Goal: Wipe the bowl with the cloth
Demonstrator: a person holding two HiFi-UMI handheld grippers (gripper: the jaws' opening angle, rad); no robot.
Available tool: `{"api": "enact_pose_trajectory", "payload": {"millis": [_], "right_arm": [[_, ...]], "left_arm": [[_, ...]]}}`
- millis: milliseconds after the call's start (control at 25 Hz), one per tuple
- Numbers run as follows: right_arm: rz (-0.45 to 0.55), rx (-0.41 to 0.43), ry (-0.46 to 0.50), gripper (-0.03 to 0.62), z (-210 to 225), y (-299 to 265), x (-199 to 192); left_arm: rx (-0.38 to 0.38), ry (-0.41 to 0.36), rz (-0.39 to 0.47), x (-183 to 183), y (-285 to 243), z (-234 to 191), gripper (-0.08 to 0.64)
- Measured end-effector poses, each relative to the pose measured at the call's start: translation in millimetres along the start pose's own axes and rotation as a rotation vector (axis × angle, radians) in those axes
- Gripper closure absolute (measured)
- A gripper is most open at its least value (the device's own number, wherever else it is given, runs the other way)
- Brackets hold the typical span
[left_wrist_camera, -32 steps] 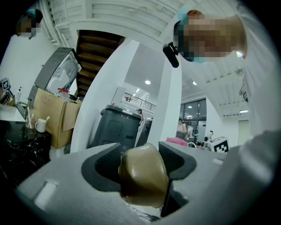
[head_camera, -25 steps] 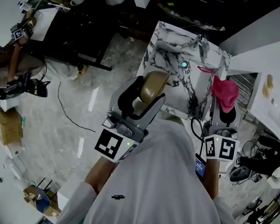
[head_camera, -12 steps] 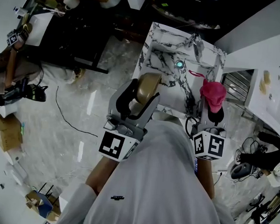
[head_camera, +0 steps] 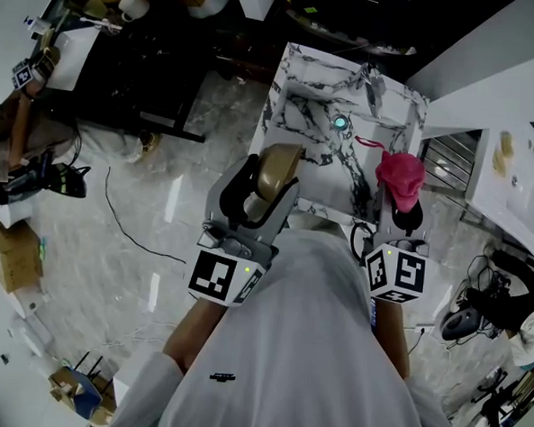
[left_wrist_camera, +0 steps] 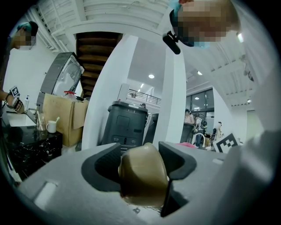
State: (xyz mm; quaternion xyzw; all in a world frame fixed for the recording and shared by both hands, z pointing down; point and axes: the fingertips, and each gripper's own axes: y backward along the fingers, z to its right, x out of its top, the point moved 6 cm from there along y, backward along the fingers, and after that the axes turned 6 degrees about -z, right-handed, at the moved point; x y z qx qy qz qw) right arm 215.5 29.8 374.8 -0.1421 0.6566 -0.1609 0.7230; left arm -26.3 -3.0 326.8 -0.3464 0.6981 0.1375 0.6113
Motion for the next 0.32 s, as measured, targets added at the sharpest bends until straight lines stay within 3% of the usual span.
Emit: {"api": "enact_pose_trajectory", "payload": {"millis": [320], "right_arm": [[-0.049,0.052,0.013,0.448,-7.6,-6.9,-6.2]], "left_arm": [[-0.01,0.015,-0.01,-1.7,-4.9,1.0,0.284]]}}
